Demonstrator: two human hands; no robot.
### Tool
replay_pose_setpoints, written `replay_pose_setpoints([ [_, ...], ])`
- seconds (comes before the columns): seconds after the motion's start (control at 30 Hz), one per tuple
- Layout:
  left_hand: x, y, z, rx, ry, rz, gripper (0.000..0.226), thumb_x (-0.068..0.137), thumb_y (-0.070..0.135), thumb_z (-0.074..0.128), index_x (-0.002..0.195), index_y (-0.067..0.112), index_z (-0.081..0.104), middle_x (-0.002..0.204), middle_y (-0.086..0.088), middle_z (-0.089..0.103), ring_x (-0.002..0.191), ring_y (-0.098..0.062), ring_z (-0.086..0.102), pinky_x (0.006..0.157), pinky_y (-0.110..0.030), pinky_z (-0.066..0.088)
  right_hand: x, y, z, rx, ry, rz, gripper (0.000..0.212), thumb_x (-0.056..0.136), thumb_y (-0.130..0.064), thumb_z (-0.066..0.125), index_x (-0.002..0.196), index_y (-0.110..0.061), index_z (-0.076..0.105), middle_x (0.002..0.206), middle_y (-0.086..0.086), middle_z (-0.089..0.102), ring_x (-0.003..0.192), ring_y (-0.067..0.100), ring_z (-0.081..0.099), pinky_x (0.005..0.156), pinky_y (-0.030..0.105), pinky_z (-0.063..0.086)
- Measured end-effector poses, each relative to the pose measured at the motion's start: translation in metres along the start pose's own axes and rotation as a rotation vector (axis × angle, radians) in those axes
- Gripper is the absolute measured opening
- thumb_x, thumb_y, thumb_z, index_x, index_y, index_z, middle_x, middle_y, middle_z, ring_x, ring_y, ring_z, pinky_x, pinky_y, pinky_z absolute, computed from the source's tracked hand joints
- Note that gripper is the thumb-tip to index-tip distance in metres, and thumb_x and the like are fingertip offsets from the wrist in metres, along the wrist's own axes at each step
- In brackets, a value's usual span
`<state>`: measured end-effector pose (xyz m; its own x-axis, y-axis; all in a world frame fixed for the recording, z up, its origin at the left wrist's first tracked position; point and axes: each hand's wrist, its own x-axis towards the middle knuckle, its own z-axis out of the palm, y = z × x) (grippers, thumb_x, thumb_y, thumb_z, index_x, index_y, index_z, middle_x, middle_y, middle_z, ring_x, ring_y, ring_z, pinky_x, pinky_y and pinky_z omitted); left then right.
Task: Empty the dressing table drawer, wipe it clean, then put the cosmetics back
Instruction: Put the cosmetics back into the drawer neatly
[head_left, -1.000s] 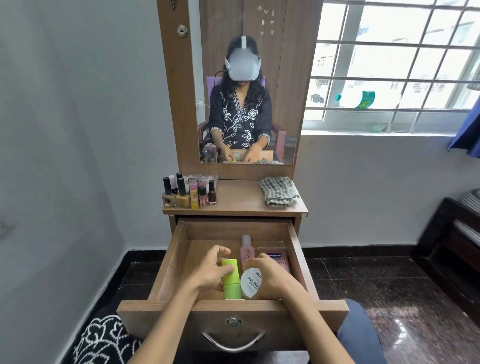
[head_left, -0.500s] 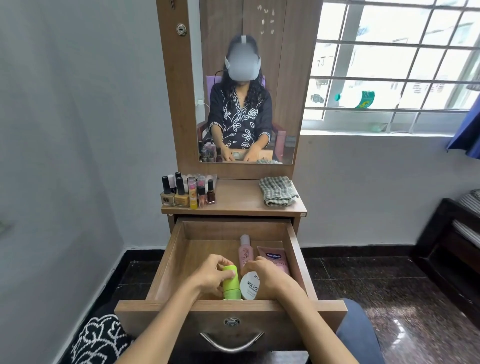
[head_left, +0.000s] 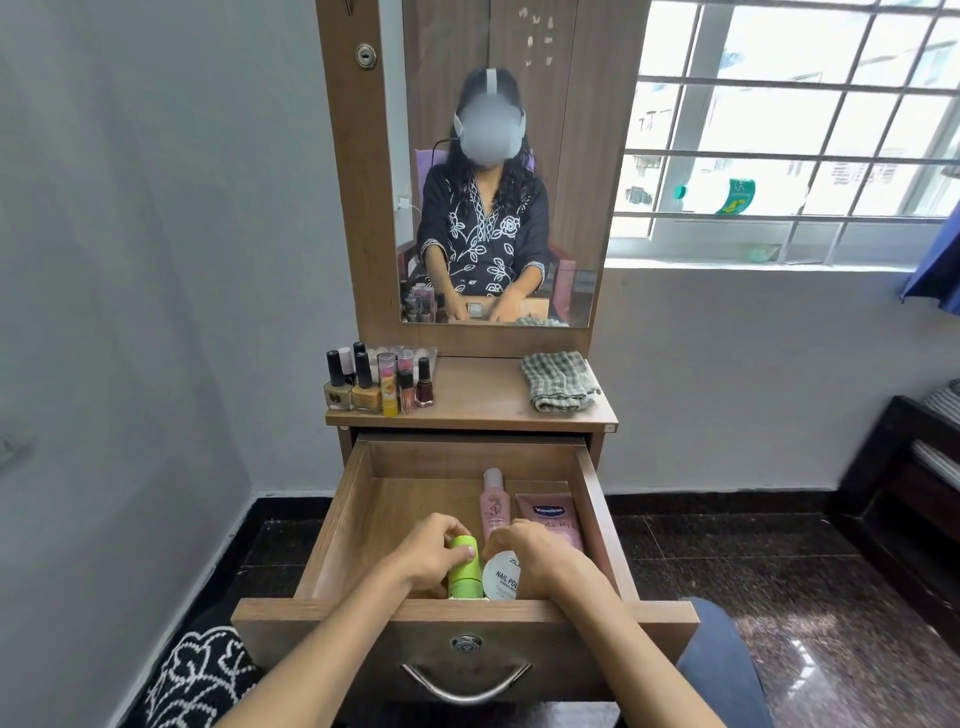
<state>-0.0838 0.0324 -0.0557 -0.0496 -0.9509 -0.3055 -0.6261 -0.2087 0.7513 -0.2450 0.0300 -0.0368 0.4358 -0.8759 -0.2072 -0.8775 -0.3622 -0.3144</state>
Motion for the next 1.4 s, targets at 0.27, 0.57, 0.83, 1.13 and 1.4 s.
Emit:
replay_pose_setpoints([
  [0.27, 0.0, 0.001, 0.0, 0.092, -0.017, 0.015, 0.033, 0.094, 0.024, 0.055, 0.125, 0.012, 0.052, 0.125, -0.009, 0.051, 0.106, -0.024, 0.056, 0.075, -0.033, 0.058, 0.003, 0.0, 0.002, 0.002, -0.035, 0.001, 0.049, 0.08, -0.004, 0.066, 0.125, -0.022, 0.058, 0.13, 0.008, 0.052, 0.12, 0.024, 0.051, 0.091, 0.03, 0.045],
  [0.57, -0.001, 0.004, 0.001, 0.238, -0.06, 0.061, 0.038, 0.097, 0.026, 0.049, 0.133, 0.013, 0.045, 0.134, -0.005, 0.047, 0.118, -0.02, 0.049, 0.093, -0.03, 0.045, 0.01, 0.0, 0.002, -0.013, -0.145, 0.007, 0.053, 0.082, -0.007, 0.066, 0.131, -0.021, 0.055, 0.134, 0.01, 0.052, 0.122, 0.026, 0.051, 0.099, 0.029, 0.042],
  [0.83, -0.005, 0.008, 0.0, 0.287, -0.076, 0.085, 0.036, 0.098, 0.025, 0.047, 0.132, 0.014, 0.045, 0.134, -0.005, 0.048, 0.117, -0.02, 0.049, 0.089, -0.028, 0.043, 0.008, 0.002, 0.003, -0.009, -0.099, -0.006, 0.052, 0.082, -0.003, 0.065, 0.13, -0.022, 0.056, 0.131, 0.01, 0.053, 0.12, 0.026, 0.052, 0.096, 0.029, 0.043],
  [1.13, -0.006, 0.011, 0.0, 0.277, -0.097, 0.079, 0.037, 0.098, 0.025, 0.046, 0.134, 0.014, 0.043, 0.134, -0.005, 0.047, 0.117, -0.02, 0.049, 0.083, -0.026, 0.042, 0.007, -0.002, -0.001, -0.07, -0.114, -0.032, 0.046, 0.083, -0.007, 0.064, 0.128, -0.016, 0.058, 0.127, 0.013, 0.057, 0.117, 0.028, 0.054, 0.094, 0.029, 0.043],
  [1.4, -0.006, 0.011, 0.001, 0.229, -0.07, 0.049, 0.037, 0.099, 0.028, 0.043, 0.132, 0.011, 0.044, 0.132, -0.006, 0.049, 0.116, -0.021, 0.05, 0.075, -0.025, 0.039, 0.006, -0.002, -0.001, -0.042, -0.04, -0.041, 0.042, 0.079, -0.005, 0.066, 0.12, -0.011, 0.062, 0.121, 0.013, 0.058, 0.111, 0.027, 0.056, 0.09, 0.03, 0.046],
])
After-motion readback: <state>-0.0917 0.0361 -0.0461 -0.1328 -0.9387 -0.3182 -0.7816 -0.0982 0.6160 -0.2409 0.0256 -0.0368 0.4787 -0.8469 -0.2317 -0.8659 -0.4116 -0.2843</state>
